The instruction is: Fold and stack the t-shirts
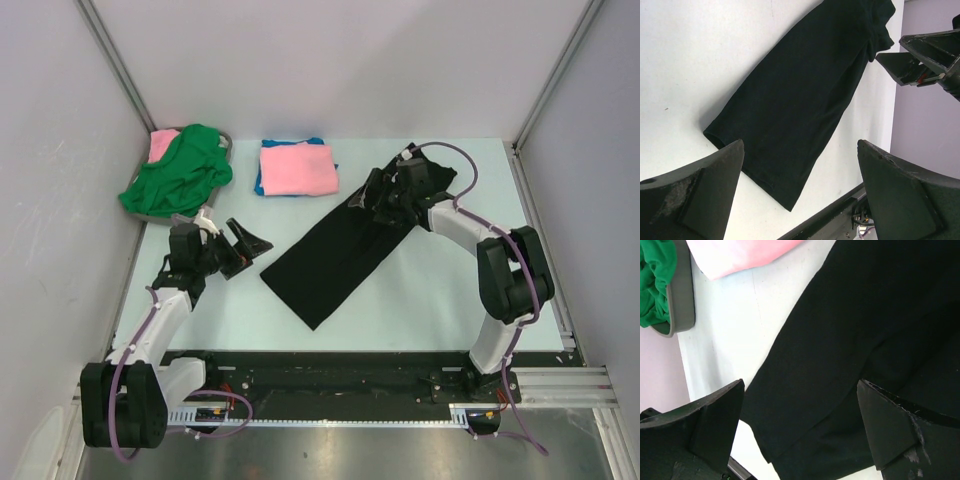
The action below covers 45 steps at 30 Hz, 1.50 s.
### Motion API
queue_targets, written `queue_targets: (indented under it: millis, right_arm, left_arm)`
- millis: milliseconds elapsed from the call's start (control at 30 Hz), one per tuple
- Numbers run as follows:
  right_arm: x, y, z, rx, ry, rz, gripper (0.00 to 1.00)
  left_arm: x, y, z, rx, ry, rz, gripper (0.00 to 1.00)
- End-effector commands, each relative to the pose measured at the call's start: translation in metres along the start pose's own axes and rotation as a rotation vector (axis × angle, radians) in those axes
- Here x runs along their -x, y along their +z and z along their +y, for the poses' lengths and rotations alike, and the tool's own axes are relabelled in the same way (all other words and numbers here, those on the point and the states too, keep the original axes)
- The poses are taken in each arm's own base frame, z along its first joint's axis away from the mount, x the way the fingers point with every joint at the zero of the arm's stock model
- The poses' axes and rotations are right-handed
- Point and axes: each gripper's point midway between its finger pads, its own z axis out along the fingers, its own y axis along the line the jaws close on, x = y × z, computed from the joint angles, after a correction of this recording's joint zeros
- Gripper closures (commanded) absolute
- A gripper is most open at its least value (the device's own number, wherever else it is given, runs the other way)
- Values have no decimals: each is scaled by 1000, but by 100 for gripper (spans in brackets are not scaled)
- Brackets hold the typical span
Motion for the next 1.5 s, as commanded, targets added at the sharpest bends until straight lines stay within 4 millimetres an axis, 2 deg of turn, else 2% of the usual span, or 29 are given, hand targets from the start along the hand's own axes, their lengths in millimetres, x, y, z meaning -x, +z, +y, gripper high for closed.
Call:
queue_targets:
  millis: [0,400,433,533,667,867,933,1000,1100,1233,1267,1333,1367,1400,1433,1467]
  right_arm:
    - [-4,7,-9,-21,-8,5,0]
    - [-10,32,-27,-14,2,21,0]
    - [0,34,-22,21,-5,-14,0]
    - [7,39,-19,55,-19,-49,0]
    - [8,47,-22,67,-25,-62,0]
    - [-25,71,-69,-75,-36,16,0]
    - [-37,75,-80,-126,-67,40,0]
    - [-44,75,-82,-140,-89,52,0]
    - [-39,71,-69,-108,-101,26,0]
    - [-19,53,-33,-29,-118,-33,0]
    - [-9,41,-17,3,-128,-60,0]
    - [-4,24,-4,9,-139,-74,0]
    - [6,6,11,25,-158,-109,0]
    - [3,-4,3,-40,-158,-105,0]
    - [1,-13,6,-59,-181,-106,0]
    - [7,-33,17,-57,-194,-133,0]
  left_arm:
    - [-1,-1,-7,-35,22,4,0]
    - [0,1,-3,-18,20,3,0]
    - [0,2,-2,-18,20,3,0]
    - [-1,3,0,-12,18,8,0]
    - [-1,4,1,-6,16,8,0]
    - [-2,3,2,-2,17,12,0]
    - [-2,3,2,0,20,12,0]
    - [-2,2,1,-2,20,10,0]
    - [-1,0,0,-2,29,3,0]
    - [0,-2,0,4,31,-1,0]
    - [-1,-3,-1,0,31,3,0]
    - [0,-4,-3,0,41,1,0]
    - [-1,-6,-2,7,42,4,0]
    - [0,-7,-3,10,48,1,0]
    - [-1,-9,-3,14,52,3,0]
    - [-2,-11,-3,19,51,7,0]
